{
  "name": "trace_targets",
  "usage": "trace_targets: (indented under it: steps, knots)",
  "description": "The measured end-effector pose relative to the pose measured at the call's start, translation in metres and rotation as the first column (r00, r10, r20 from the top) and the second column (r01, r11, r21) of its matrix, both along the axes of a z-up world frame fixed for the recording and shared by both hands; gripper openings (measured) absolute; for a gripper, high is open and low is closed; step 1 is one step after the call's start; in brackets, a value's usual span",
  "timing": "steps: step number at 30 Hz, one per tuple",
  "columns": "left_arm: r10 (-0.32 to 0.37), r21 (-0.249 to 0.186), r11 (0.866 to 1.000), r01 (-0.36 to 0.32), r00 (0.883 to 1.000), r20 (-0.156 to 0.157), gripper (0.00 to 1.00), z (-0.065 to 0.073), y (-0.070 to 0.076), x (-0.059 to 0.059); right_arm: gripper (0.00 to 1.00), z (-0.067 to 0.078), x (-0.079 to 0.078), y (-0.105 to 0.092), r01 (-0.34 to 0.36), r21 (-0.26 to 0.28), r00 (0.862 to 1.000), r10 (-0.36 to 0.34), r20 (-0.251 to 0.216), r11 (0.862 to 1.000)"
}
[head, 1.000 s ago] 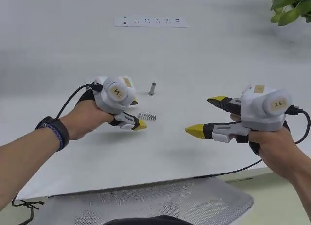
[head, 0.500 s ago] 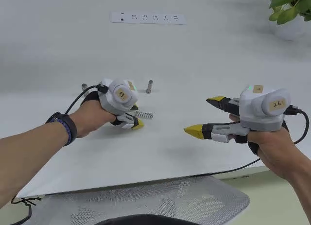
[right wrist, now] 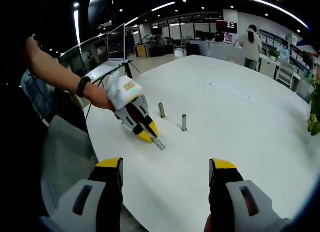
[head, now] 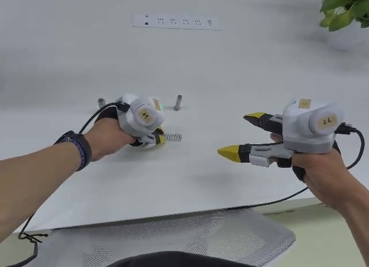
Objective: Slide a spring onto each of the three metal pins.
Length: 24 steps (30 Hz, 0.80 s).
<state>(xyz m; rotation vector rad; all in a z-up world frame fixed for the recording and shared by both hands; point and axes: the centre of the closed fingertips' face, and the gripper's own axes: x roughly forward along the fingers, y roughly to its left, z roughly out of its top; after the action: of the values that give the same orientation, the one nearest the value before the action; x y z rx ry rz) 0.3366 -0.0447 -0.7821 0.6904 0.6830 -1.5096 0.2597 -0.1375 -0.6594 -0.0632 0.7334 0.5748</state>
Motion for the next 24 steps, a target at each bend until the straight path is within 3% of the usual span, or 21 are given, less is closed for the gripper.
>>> trace_targets:
  steps: [15,24]
  knots:
    - [0.044,0.011,0.999,-0.044,0.999,-0.018,0.03,0.001,0.005,0.004,0.69,0.001,-0.001,-0.002,0.012,0.009,1.0,-0.012,0.001,1.0]
    - [0.039,0.033,0.999,-0.038,0.999,-0.013,0.03,-0.004,0.02,0.0,0.68,-0.003,-0.003,-0.004,0.013,0.008,1.0,-0.013,-0.004,1.0]
